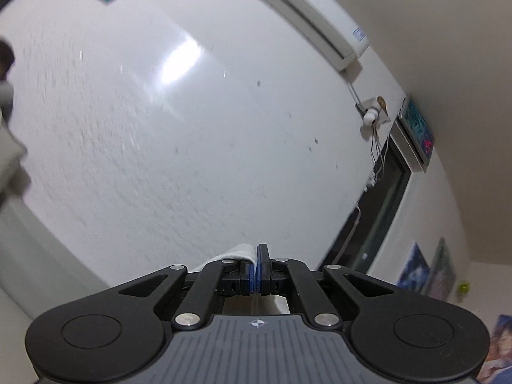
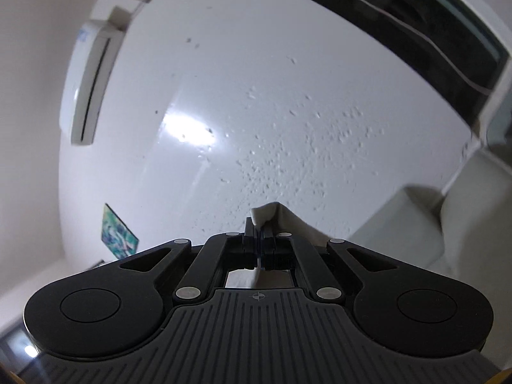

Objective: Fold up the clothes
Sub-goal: 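Lift the shirt with both grippers and shake it out in the air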

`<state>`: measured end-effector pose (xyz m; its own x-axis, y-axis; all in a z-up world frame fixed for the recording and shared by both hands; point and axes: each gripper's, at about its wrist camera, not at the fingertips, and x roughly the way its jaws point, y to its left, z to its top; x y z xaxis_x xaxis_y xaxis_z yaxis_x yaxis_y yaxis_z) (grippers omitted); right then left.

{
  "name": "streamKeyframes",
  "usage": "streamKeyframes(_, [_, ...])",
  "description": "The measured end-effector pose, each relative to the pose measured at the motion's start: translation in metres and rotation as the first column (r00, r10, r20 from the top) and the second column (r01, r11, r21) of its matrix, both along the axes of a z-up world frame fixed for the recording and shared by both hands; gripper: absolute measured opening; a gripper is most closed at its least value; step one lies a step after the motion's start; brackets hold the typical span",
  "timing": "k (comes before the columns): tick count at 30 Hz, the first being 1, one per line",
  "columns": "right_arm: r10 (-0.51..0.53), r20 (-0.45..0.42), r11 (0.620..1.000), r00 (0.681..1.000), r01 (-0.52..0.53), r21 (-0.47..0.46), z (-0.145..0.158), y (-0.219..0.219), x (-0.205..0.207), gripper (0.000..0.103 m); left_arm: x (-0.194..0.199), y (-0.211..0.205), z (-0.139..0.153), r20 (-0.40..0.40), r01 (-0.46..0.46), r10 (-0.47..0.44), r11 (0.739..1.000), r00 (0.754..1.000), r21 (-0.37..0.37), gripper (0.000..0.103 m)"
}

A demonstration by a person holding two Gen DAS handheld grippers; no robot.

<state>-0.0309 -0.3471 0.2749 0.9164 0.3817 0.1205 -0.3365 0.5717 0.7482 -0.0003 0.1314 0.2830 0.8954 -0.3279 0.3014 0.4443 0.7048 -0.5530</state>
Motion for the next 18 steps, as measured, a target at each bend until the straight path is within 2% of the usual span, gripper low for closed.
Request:
streamKeyframes(5, [0.019, 0.021, 0.998, 1.0, -0.018, -0.053, 0.012, 0.011, -0.011, 0.001, 0.004, 0.007, -0.007, -0.047, -0.038, 0.038, 0.999, 0.998, 0.005, 0.0])
streamKeyframes(8, [0.007, -0.041, 0.995, 0.999, -0.011, -0.097, 0.002, 0.019, 0.029, 0.001, 0.029, 0.011, -0.015, -0.11, -0.06, 0.064, 0.997, 0.992, 0.041, 0.0])
streamKeyframes(10, [-0.001, -0.135, 0.994, 0.991, -0.013, -0.108, -0.014, 0.024, 0.066, 0.001, 0.058, 0.011, -0.023, -0.186, -0.06, 0.072, 0.996, 0.98, 0.07, 0.0])
streamKeyframes(12, [-0.018, -0.249, 0.991, 0.968, -0.015, -0.13, -0.037, 0.033, 0.114, 0.001, 0.1, 0.012, -0.044, -0.307, -0.054, 0.087, 0.992, 0.948, 0.116, 0.0])
streamKeyframes(13, [-0.033, -0.326, 0.988, 0.945, -0.02, -0.156, -0.054, 0.039, 0.148, 0.001, 0.125, 0.012, -0.057, -0.375, -0.048, 0.099, 0.988, 0.922, 0.144, 0.0])
streamKeyframes(15, [-0.073, -0.447, 0.979, 0.891, -0.021, -0.201, -0.082, 0.051, 0.207, 0.001, 0.179, 0.006, -0.082, -0.504, -0.038, 0.132, 0.981, 0.854, 0.192, 0.0])
streamKeyframes(16, [-0.096, -0.492, 0.975, 0.865, -0.016, -0.22, -0.092, 0.057, 0.233, 0.001, 0.2, 0.005, -0.089, -0.532, -0.042, 0.143, 0.979, 0.835, 0.197, 0.0])
streamKeyframes(17, [-0.119, -0.499, 0.974, 0.859, 0.005, -0.224, -0.093, 0.059, 0.253, 0.001, 0.22, 0.005, -0.097, -0.559, -0.046, 0.155, 0.978, 0.815, 0.203, 0.0])
streamKeyframes(18, [-0.139, -0.472, 0.972, 0.87, 0.029, -0.231, -0.087, 0.061, 0.266, 0.001, 0.234, 0.004, -0.097, -0.553, -0.056, 0.167, 0.976, 0.816, 0.213, 0.0])
